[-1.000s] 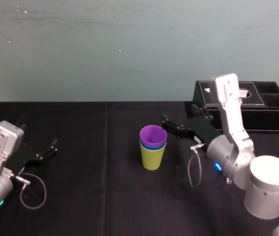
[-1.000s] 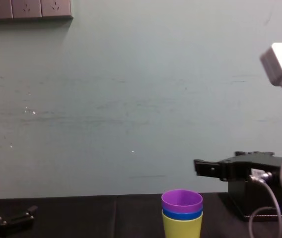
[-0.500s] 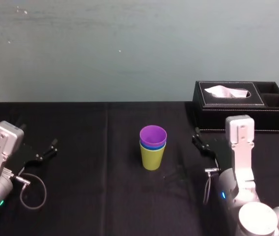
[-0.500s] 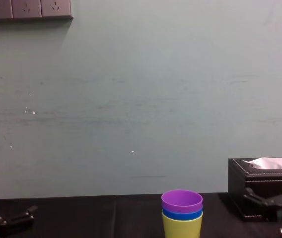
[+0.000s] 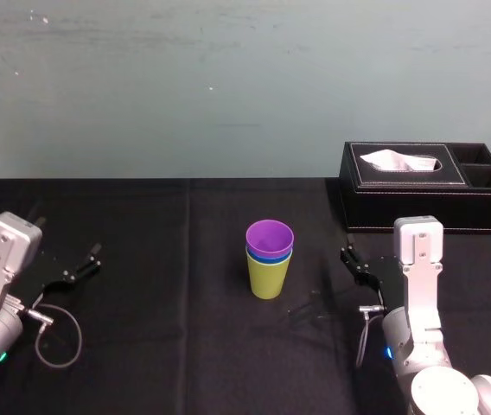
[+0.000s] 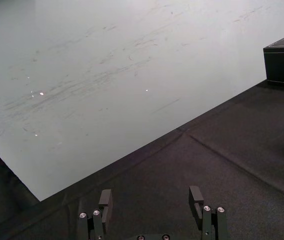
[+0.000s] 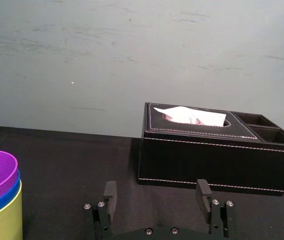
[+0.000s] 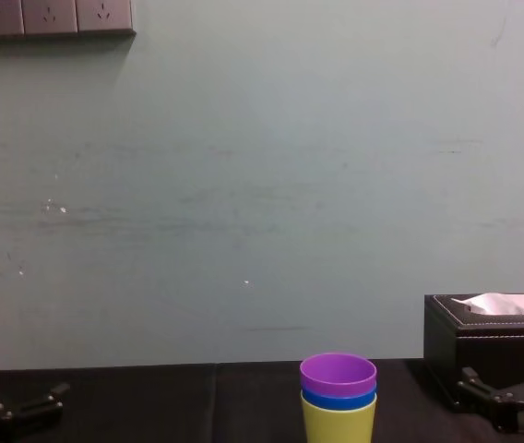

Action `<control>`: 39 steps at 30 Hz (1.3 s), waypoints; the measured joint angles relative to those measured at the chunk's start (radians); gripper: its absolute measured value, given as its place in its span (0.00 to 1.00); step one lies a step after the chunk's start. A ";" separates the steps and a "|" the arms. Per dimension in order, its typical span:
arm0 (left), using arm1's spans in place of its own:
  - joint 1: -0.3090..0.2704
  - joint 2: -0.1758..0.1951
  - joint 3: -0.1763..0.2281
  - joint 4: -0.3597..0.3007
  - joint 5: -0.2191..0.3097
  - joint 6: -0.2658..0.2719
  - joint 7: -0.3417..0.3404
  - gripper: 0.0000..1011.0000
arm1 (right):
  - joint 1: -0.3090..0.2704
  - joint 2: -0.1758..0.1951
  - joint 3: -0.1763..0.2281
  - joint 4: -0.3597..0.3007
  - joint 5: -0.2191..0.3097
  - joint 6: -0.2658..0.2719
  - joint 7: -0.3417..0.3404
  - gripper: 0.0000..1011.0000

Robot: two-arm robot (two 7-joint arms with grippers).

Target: Stack the three plastic cups sequentially using one hand.

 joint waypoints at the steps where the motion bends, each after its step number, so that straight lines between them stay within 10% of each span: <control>1: 0.000 0.000 0.000 0.000 0.000 0.000 0.000 0.99 | 0.000 0.000 0.000 0.000 0.000 0.000 0.000 0.99; 39: 0.000 0.000 0.000 0.000 0.000 0.000 0.000 0.99 | 0.000 0.003 -0.002 -0.005 0.004 0.000 0.001 0.99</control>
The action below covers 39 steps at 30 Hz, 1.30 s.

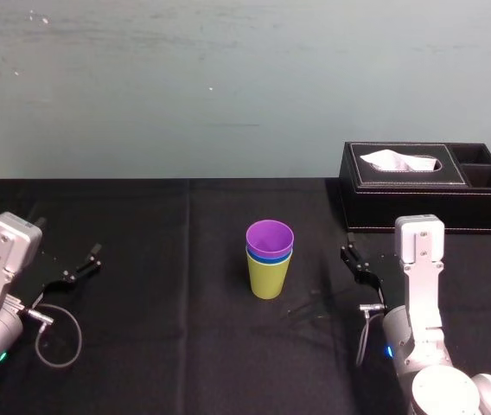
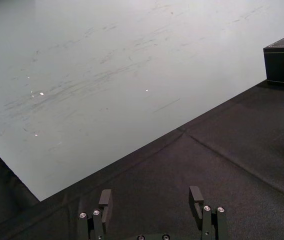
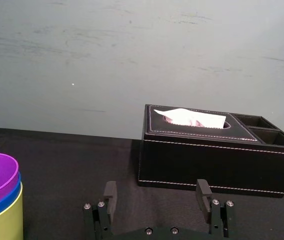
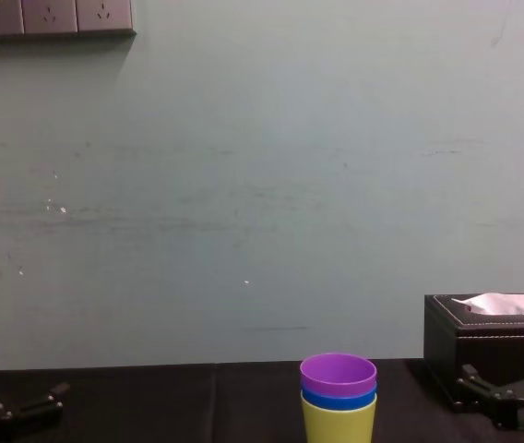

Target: Stack the three plastic cups sequentially using one hand.

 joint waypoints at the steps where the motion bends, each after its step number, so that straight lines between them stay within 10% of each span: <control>1: 0.000 0.000 0.000 0.000 0.000 0.000 0.000 0.99 | 0.000 0.000 0.000 0.000 0.000 0.000 0.000 0.99; 39: 0.000 0.000 0.000 0.000 0.000 0.000 0.000 0.99 | 0.000 0.000 0.000 0.000 0.000 0.000 0.001 0.99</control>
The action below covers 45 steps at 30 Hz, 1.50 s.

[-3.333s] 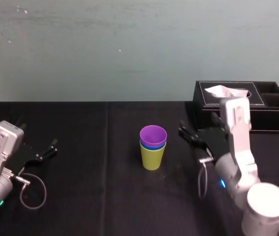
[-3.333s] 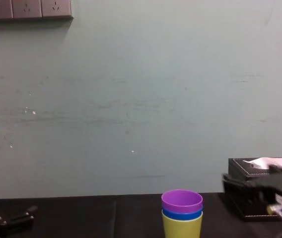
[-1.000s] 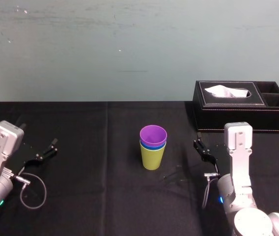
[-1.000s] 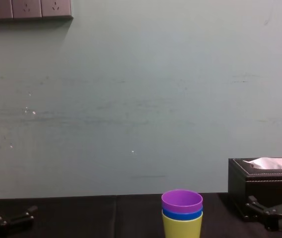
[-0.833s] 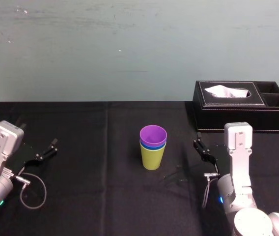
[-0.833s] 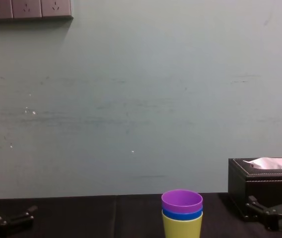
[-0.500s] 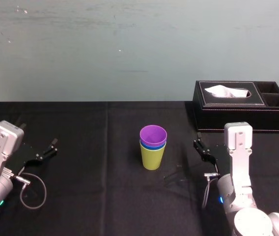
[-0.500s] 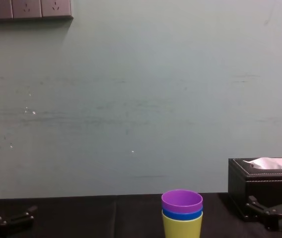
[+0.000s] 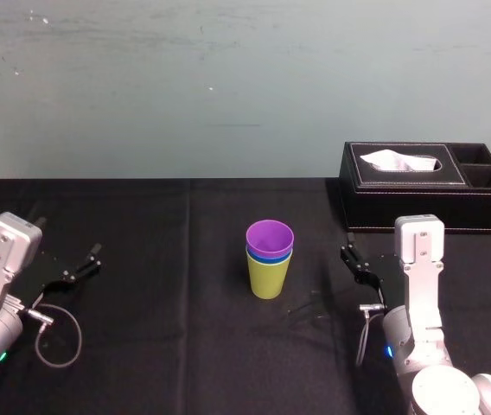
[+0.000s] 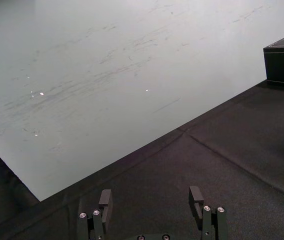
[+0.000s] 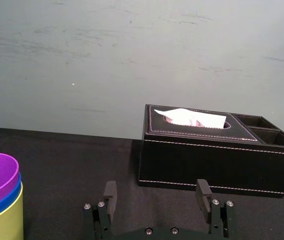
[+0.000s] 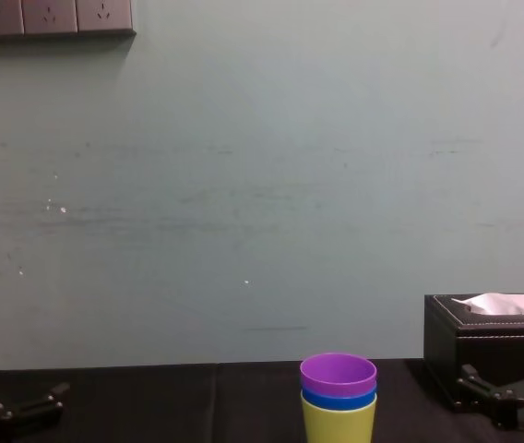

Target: Stack the three plastic cups sequentially using one hand.

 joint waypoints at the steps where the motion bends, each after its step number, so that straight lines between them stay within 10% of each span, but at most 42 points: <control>1: 0.000 0.000 0.000 0.000 0.000 0.000 0.000 0.99 | 0.000 0.000 0.000 0.000 0.000 0.000 0.000 0.99; 45: 0.000 0.000 0.000 0.000 0.000 0.000 0.000 0.99 | 0.000 0.000 0.000 0.000 0.000 0.000 0.000 0.99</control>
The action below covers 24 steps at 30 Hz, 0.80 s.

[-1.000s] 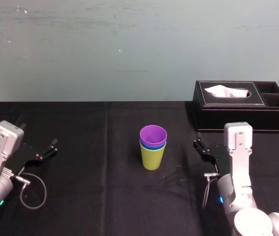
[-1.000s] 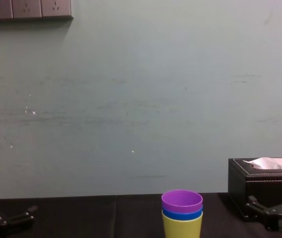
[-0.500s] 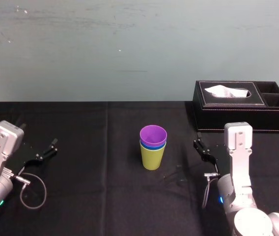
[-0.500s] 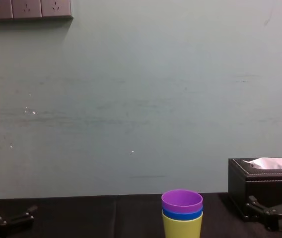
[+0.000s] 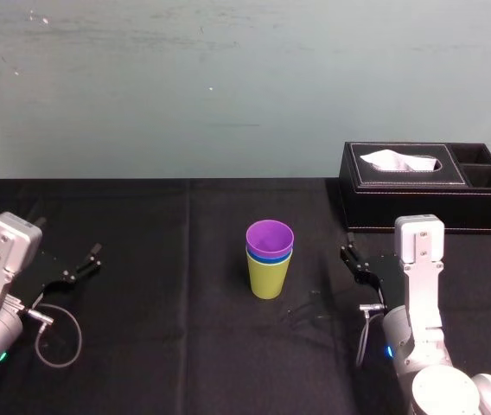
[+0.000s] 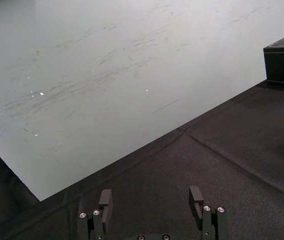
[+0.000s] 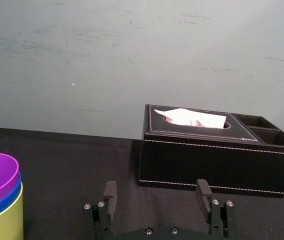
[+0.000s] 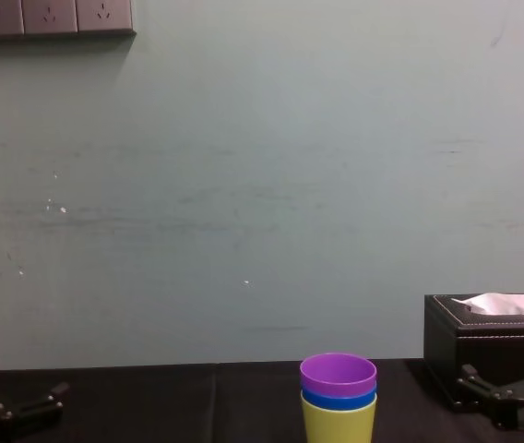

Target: Stack the three plastic cups sequentially using one hand.

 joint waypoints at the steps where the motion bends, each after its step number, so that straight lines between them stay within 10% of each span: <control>1: 0.000 0.000 0.000 0.000 0.000 0.000 0.000 0.99 | 0.000 0.000 0.000 0.000 0.000 0.000 0.000 0.99; 24: 0.000 0.000 0.000 0.000 0.000 0.000 0.000 0.99 | 0.000 0.000 0.000 0.000 0.000 0.000 0.000 0.99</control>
